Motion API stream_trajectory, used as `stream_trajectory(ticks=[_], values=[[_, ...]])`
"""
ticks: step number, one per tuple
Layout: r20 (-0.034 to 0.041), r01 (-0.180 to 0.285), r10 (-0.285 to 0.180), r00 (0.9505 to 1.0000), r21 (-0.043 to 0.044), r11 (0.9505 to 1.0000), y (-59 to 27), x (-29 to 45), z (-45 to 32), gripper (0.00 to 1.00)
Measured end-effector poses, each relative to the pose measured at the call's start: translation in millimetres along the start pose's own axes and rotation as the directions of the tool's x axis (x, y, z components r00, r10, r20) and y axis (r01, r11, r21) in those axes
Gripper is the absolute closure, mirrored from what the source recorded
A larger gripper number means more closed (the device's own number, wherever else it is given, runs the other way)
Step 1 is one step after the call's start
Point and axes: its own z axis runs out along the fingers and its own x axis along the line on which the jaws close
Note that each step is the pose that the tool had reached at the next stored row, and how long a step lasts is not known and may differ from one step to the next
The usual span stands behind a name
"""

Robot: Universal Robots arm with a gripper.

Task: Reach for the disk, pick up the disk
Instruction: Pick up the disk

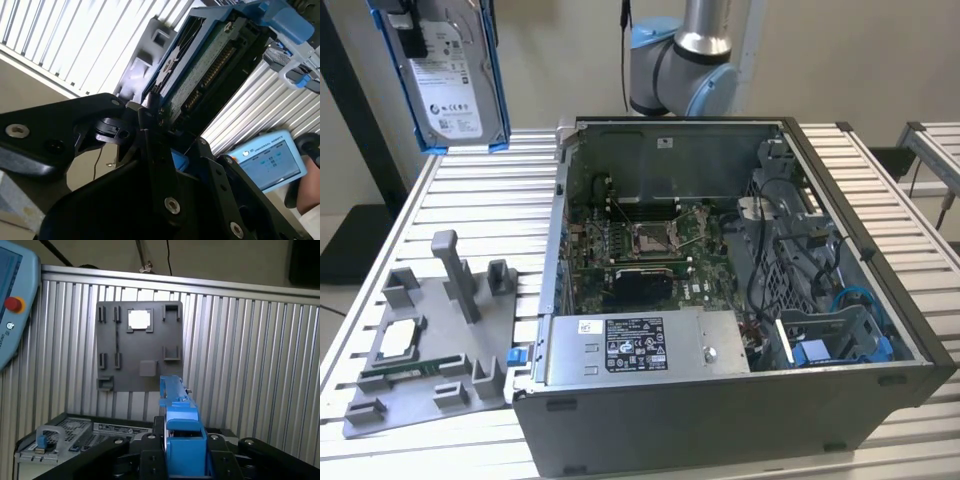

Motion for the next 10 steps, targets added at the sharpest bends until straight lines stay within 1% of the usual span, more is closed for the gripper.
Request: stream_trajectory(ticks=[10], values=[[0.0002,0.0,0.0,1.0,-0.0032,1.0,-25.5,1.8,-0.3,1.0]])
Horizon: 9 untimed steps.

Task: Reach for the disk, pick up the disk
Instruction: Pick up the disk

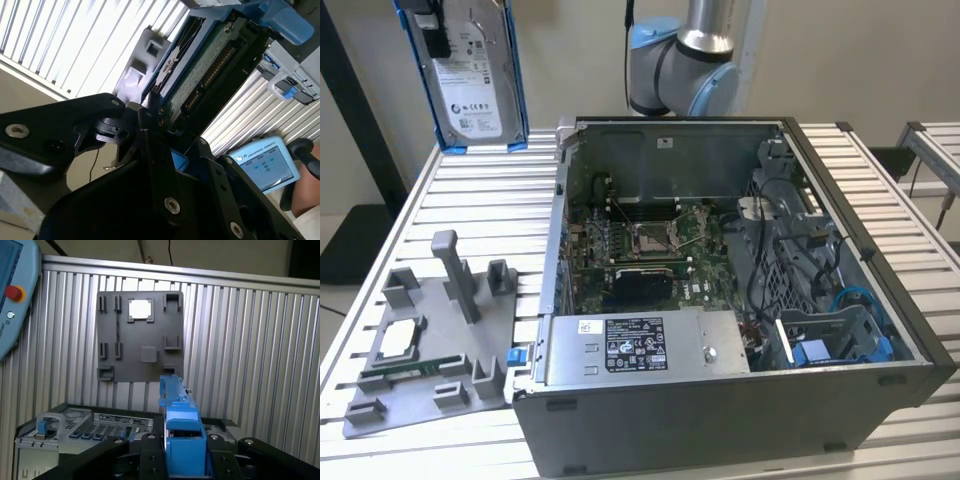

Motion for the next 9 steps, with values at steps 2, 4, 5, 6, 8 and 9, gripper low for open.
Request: stream_trajectory(ticks=[2,4,5,6,8,9], values=[[0.0001,0.0,0.0,1.0,-0.0005,1.0,-4.8,0.3,-0.1,1.0],[0.0001,0.0,0.0,1.0,-0.0011,1.0,-9.8,0.7,-0.2,1.0],[0.0002,0.0,0.0,1.0,-0.0014,1.0,-12.2,0.9,-0.2,1.0],[0.0002,0.0,0.0,1.0,-0.0018,1.0,-14.7,1.0,-0.2,1.0],[0.0002,0.0,0.0,1.0,-0.0023,1.0,-19.6,1.4,-0.3,1.0],[0.0002,0.0,0.0,1.0,-0.0026,1.0,-21.9,1.6,-0.4,1.0]])
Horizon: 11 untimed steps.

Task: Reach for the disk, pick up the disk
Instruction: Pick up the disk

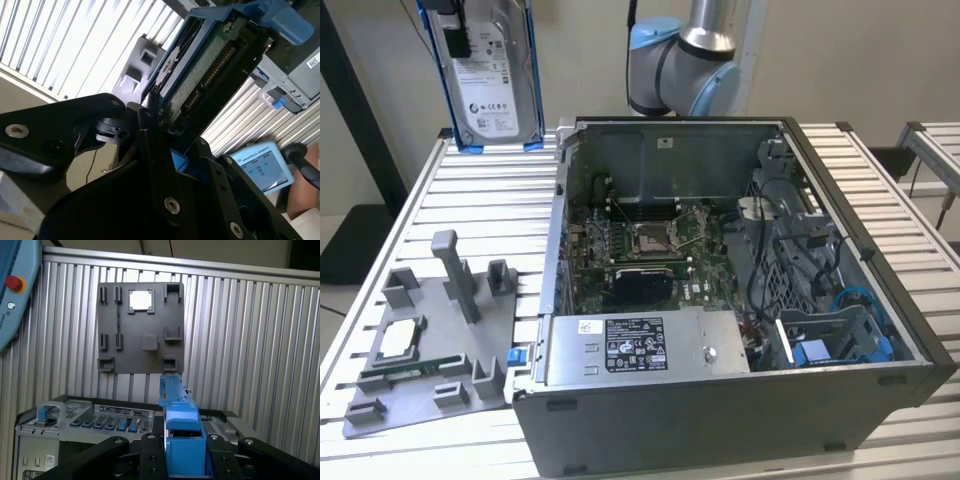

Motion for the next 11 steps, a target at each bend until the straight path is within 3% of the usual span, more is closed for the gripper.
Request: stream_trajectory(ticks=[7,11], values=[[0.0001,0.0,0.0,1.0,-0.0016,1.0,-16.1,1.1,-0.3,1.0],[0.0001,0.0,0.0,1.0,-0.0017,1.0,-20.7,1.5,-0.4,1.0]])
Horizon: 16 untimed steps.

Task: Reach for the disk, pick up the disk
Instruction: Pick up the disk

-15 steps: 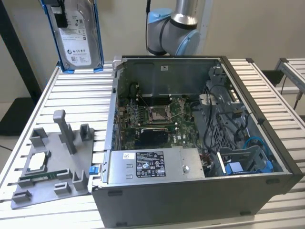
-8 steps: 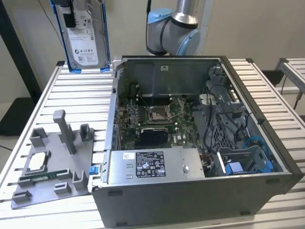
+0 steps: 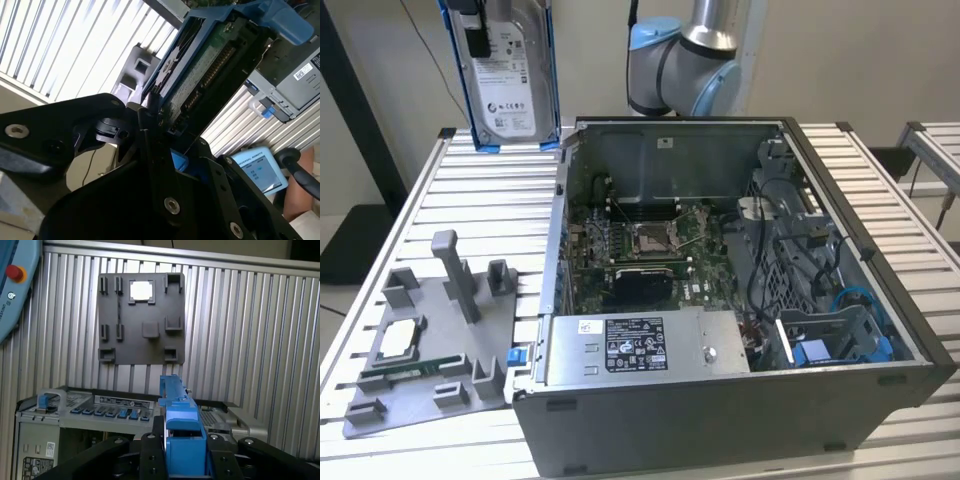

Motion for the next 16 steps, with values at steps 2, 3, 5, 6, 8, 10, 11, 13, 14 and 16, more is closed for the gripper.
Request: stream_trajectory(ticks=[2,3,5,6,8,10,11,13,14,16], values=[[0.0,0.0,0.0,1.0,0.0,1.0,0.0,0.0,0.0,1.0],[0.0,0.0,0.0,1.0,0.0,1.0,-0.1,0.0,0.0,1.0],[0.0,0.0,0.0,1.0,0.0,1.0,-0.1,0.0,0.0,1.0],[0.0,0.0,0.0,1.0,0.0,1.0,-0.1,0.0,0.0,1.0],[0.0,0.0,0.0,1.0,0.0,1.0,-0.1,0.0,0.0,1.0],[-0.0001,0.0,0.0,1.0,0.0,1.0,-0.1,0.0,0.0,1.0],[0.0,0.0,0.0,1.0,0.0,1.0,-0.1,0.0,0.0,1.0],[0.0,0.0,0.0,1.0,0.0,1.0,-0.2,0.0,0.0,1.0],[0.0,0.0,0.0,1.0,0.0,1.0,-1.2,0.1,0.0,1.0],[0.0,0.0,0.0,1.0,-0.0005,1.0,-5.9,0.4,-0.1,1.0]])
